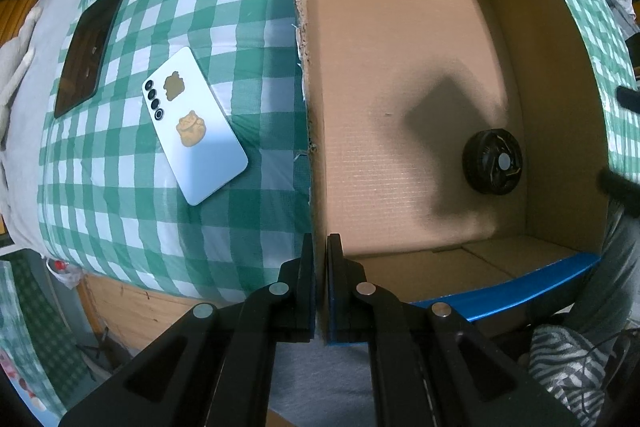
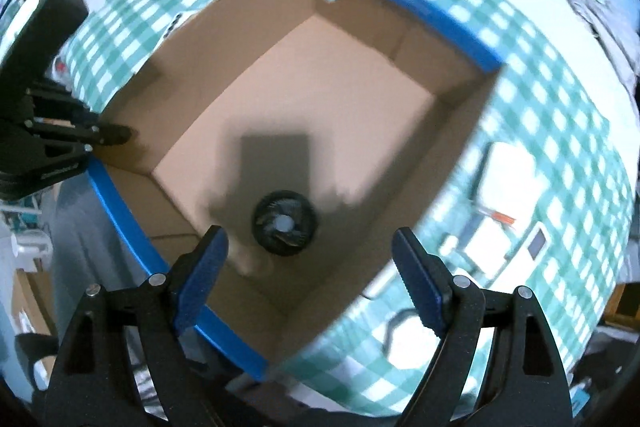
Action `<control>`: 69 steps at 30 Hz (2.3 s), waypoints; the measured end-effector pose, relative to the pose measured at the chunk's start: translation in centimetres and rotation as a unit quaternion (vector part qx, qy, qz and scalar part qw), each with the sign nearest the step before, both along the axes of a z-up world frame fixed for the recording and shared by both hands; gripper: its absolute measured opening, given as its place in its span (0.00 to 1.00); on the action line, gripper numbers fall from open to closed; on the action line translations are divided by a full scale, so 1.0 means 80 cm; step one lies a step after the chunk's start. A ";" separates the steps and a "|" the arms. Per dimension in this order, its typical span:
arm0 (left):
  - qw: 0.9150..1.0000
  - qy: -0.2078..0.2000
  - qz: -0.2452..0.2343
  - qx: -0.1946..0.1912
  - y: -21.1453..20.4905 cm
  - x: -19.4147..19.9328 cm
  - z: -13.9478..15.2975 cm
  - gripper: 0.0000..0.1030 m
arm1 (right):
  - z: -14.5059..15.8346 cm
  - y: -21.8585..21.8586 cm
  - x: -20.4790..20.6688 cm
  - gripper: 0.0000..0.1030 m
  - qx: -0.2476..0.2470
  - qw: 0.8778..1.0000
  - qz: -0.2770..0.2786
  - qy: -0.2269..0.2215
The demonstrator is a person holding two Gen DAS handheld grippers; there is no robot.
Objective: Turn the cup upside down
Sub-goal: 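Move the right gripper to the white hexagonal device and grasp it, then carry the white hexagonal device into the box beside the fan and release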
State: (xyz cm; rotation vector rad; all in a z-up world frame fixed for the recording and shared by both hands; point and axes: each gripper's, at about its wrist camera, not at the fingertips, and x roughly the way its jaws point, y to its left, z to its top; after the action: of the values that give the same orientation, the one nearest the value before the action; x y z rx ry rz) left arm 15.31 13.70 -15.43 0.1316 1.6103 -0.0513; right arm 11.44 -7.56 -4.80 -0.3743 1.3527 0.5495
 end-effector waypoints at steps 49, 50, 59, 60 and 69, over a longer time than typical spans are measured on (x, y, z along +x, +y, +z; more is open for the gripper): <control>1.000 0.002 -0.005 0.003 -0.007 -0.018 0.004 0.04 | -0.172 -0.175 -0.022 0.64 -0.066 0.986 -0.092 0.125; 1.000 0.002 -0.005 0.003 -0.007 -0.018 0.005 0.04 | -0.171 -0.175 -0.022 0.59 -0.064 0.986 -0.092 0.127; 1.000 0.002 -0.006 0.003 -0.006 -0.015 0.004 0.04 | -0.149 -0.164 -0.024 0.53 -0.070 0.985 -0.094 0.124; 1.000 0.002 -0.005 0.003 -0.006 -0.015 0.004 0.04 | -0.145 -0.163 -0.024 0.53 -0.070 0.986 -0.092 0.122; 1.000 0.002 -0.005 0.003 -0.006 -0.011 0.005 0.05 | -0.088 -0.164 -0.017 0.53 -0.067 0.989 -0.085 0.101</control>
State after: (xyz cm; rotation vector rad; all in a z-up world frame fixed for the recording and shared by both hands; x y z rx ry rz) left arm 14.41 13.24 -15.05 0.1433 1.6149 -0.0543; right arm 10.07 -20.72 -11.87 -0.3141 1.6046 0.3627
